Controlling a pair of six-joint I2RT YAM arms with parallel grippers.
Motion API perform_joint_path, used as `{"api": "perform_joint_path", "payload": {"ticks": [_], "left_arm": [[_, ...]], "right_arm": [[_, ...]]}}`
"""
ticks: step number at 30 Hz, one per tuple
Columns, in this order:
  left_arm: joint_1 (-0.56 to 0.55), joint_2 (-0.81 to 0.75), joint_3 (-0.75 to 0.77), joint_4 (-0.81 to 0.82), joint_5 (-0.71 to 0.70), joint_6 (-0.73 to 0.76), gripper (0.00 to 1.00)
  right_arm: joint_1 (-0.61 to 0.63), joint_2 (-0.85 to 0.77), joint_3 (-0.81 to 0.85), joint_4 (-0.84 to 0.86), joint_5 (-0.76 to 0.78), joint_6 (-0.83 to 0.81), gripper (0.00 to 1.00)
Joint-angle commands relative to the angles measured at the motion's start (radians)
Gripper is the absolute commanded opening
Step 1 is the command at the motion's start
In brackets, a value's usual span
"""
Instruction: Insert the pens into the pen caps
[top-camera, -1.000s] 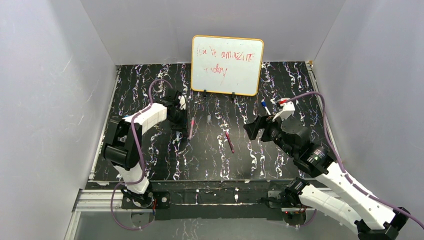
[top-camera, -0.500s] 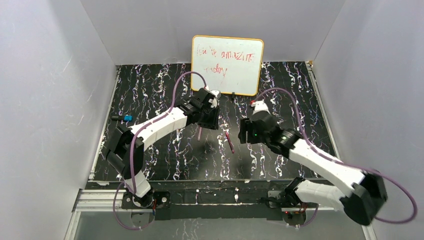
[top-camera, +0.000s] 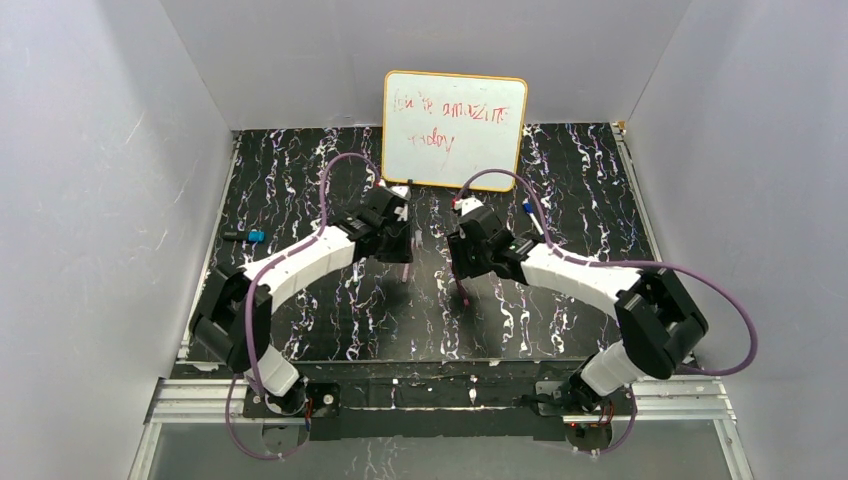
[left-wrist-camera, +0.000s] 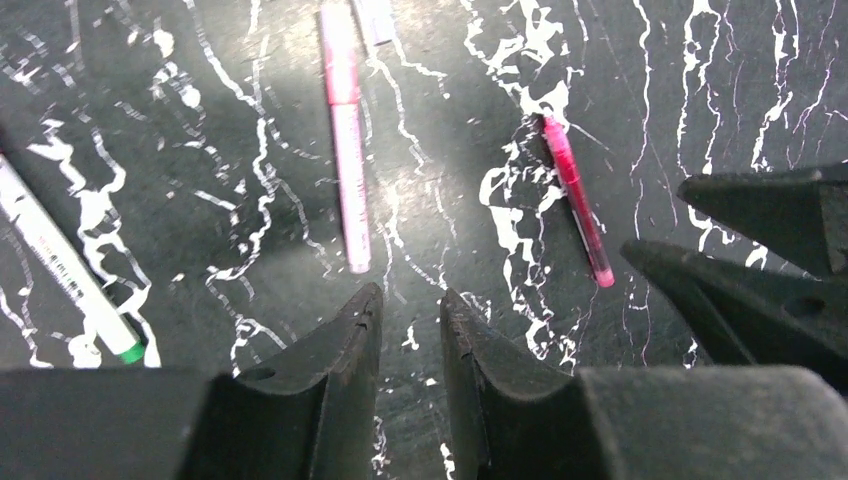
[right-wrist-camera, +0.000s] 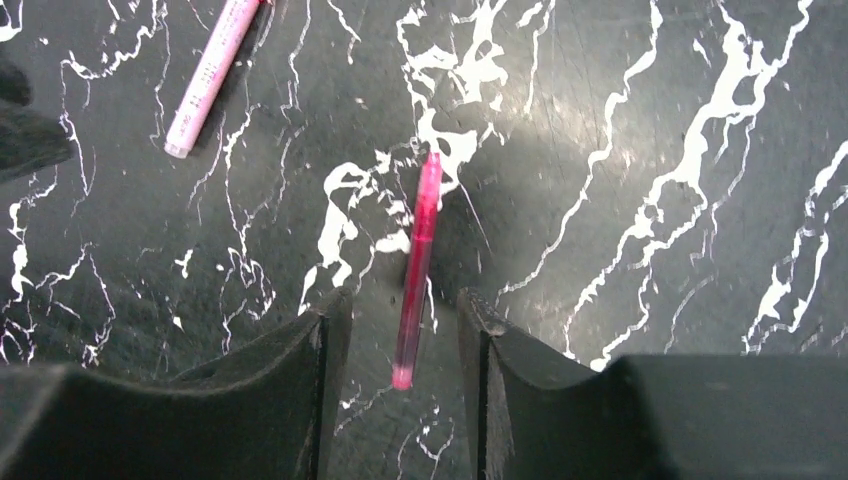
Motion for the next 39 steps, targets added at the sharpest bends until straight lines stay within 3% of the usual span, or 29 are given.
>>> {"api": "perform_joint_path", "payload": {"ticks": [1,4,14,22,28,39], "left_arm": [[0.072,-0.109,-0.067,0.023,0.073,-0.017,0.25],[0.115,-0.144,-0.092,0.022,0.113,-0.007,0.25],[0.196,-0.21,-0.108,-0.023,0.163,0.035,0.25],[0.226,-0.207,-0.106,-0.03,0.185,0.049,0.25],[0.244,-0.197,-0.094,-0.031,0.198,0.059,0.25],[0.269,-0.238,-0.127,0.027,0.266,0.09,0.25]], "right_arm": [[-0.009,0.07,0.089,0.05,-0.046,-0.062,0.49],[-0.01,0.146,0.142,0.002,-0.053,-0.07,0.43],[-0.011,0.228,0.141,-0.02,-0.043,-0.059,0.39],[-0.011,0.237,0.12,-0.022,-0.06,-0.045,0.36],[-0.011,0.236,0.076,-0.013,-0.069,-0.031,0.26],[-0.012,0.219,0.116,-0.007,-0.063,-0.035,0.2]]}}
